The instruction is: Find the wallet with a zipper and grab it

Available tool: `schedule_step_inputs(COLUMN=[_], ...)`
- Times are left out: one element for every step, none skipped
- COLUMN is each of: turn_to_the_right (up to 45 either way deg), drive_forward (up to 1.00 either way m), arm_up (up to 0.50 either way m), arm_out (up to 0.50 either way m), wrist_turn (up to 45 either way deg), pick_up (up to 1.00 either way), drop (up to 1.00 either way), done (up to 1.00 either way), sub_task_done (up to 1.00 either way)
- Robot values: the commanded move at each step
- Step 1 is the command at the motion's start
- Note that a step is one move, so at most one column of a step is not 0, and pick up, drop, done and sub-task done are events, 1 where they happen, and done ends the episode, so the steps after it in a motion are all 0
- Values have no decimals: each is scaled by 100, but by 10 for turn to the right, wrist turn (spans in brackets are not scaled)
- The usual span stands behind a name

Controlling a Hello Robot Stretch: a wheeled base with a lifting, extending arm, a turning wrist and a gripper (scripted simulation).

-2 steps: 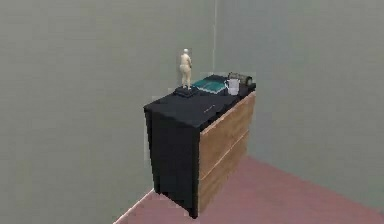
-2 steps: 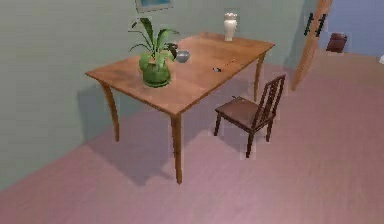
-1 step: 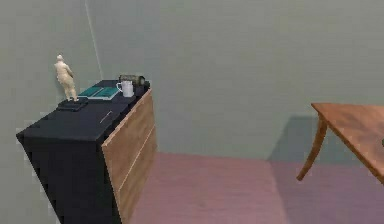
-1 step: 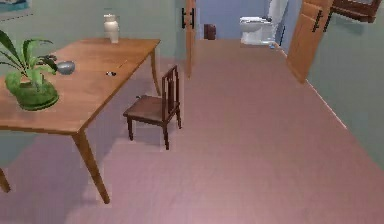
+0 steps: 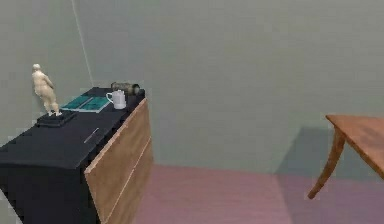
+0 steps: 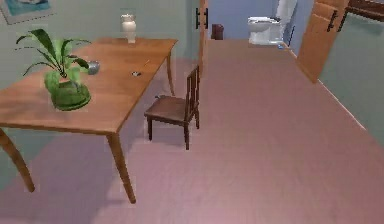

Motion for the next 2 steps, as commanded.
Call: schedule_step_inputs(turn_to_the_right=[60,0], drive_forward=[0,70], arm_up=[0,0], arm_out=[0,0], wrist_turn=[0,0], pick_up=[0,0], drop=[0,0], done=[0,0], sub_task_done=[0,0])
